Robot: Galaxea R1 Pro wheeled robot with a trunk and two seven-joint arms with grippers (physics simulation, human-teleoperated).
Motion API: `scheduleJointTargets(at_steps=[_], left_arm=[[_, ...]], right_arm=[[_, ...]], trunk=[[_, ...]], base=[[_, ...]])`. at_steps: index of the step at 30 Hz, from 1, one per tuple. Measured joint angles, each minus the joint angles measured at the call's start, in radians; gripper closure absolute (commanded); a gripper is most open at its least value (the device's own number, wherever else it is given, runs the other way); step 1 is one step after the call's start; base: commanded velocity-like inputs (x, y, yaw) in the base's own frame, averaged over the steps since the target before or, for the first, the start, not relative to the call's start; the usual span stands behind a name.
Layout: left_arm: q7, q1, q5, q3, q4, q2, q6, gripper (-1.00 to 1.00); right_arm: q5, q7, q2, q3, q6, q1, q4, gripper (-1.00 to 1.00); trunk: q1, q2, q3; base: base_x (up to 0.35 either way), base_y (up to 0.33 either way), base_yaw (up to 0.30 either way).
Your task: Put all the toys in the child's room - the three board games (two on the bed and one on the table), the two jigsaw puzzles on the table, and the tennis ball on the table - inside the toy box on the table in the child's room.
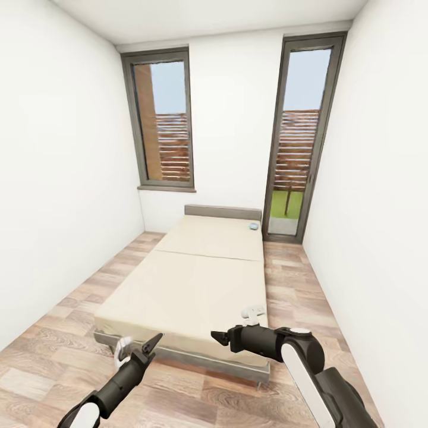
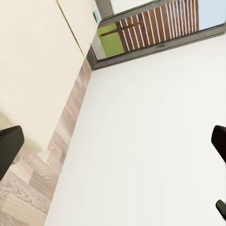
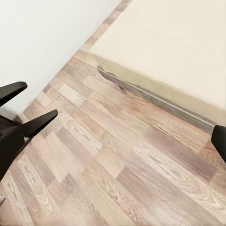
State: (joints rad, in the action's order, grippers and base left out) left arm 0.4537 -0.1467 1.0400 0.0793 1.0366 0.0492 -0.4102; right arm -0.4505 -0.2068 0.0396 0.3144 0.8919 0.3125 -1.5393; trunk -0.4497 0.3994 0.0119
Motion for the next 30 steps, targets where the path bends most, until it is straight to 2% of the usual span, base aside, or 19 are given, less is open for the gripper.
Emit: scheduleJointTargets(at_steps=[19,30], left_arm=[[0.012,0.001,-0.008,0.0,-0.001,0.002,0.0,-1.0],[0.007,0.001,-0.013,-0.001,-0.001,0.001,0.001,-1.0]], right_arm=[[0.0,0.0,0.004,0.0,0.0,0.0,-0.002,-1.0],[0.002,0.002,0.003,0.0,0.0,0.0,-0.002,-1.0]], trunk=[[0.0,0.0,0.0],[0.0,0.0,0.0]], base=[[-0.001,-0.007,0.296],[-0.053,-0.177,0.296]])
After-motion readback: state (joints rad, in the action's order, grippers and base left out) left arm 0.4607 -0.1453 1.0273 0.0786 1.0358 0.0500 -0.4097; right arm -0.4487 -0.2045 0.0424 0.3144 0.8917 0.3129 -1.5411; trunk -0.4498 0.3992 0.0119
